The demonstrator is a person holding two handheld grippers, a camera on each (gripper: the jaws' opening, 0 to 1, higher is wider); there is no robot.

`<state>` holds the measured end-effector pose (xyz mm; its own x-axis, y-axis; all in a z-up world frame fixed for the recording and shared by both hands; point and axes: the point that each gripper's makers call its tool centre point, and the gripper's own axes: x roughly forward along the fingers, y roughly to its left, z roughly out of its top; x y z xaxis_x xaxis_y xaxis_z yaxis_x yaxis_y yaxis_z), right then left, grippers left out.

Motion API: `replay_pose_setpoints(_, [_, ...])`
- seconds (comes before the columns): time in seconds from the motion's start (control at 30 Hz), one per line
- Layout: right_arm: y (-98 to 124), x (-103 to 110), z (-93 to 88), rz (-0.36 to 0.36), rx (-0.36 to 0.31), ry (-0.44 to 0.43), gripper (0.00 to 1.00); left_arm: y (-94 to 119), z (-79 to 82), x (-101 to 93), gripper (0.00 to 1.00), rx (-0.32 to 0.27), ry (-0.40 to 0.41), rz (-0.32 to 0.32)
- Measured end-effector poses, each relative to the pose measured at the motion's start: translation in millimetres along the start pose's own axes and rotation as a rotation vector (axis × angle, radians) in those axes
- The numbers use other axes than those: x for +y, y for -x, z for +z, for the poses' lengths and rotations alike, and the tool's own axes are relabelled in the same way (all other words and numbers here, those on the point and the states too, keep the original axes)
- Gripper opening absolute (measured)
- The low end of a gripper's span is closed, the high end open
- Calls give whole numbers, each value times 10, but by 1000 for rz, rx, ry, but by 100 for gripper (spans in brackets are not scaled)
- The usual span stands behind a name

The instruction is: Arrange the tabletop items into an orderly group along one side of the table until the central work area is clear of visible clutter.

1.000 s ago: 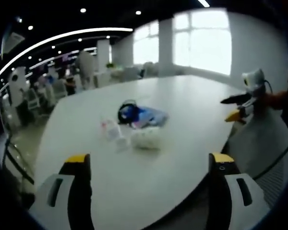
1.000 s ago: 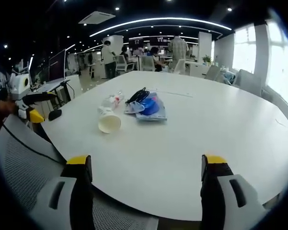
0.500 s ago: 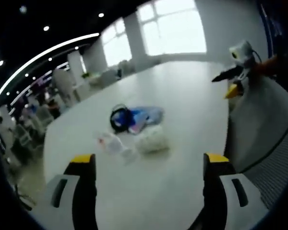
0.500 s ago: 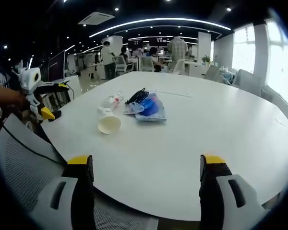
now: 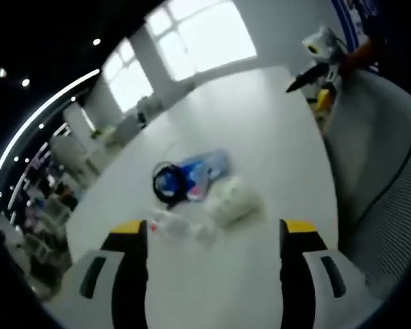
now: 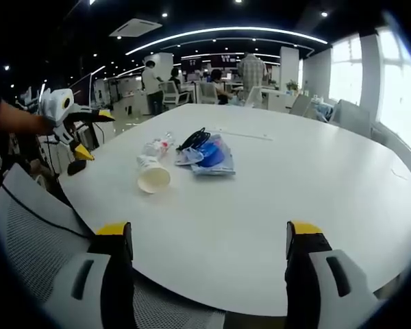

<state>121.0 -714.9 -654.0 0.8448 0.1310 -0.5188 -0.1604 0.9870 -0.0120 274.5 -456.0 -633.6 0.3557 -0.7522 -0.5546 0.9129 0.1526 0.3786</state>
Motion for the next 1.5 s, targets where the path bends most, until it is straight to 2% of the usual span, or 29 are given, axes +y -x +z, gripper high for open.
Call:
replay_pose_setpoints(0.1, [-3, 6, -11, 3, 7, 4, 92, -23, -39, 69, 73, 11, -37, -9])
replay_pose_setpoints(0.2, [-3, 2, -10, 1, 7, 4, 92, -58, -134, 134, 71, 61, -165, -31])
replay_pose_setpoints(0.43, [-9, 14, -24, 6, 17, 9, 91, -199, -184, 309, 63, 96, -338, -40])
replay_pose_setpoints(0.57, [-9, 3, -28, 2, 20, 8, 90, -287, -217, 361, 62, 113, -390, -69])
replay_pose_setpoints(0.7, [-9, -11, -31, -6, 23, 8, 90, -377, -283, 426, 60, 146, -479, -98])
replay_pose_setpoints(0.93, [-9, -37, -34, -18, 24, 3, 90, -509, -356, 609, 58, 186, -523, -94])
replay_pose_setpoints(1.07, [-9, -43, -38, -21, 26, 3, 90, -625, -393, 708, 55, 214, -593, -105])
replay_pose_setpoints(1.23, [-12, -53, -47, -24, 31, 0, 89, -788, -398, 848, 53, 215, -603, -102])
replay_pose_setpoints(1.37, [-15, -53, -57, -23, 37, 1, 89, -863, -474, 840, 52, 257, -739, -171])
replay_pose_setpoints(1.5, [-21, -60, -62, -25, 41, 3, 89, -920, -526, 826, 51, 277, -810, -222])
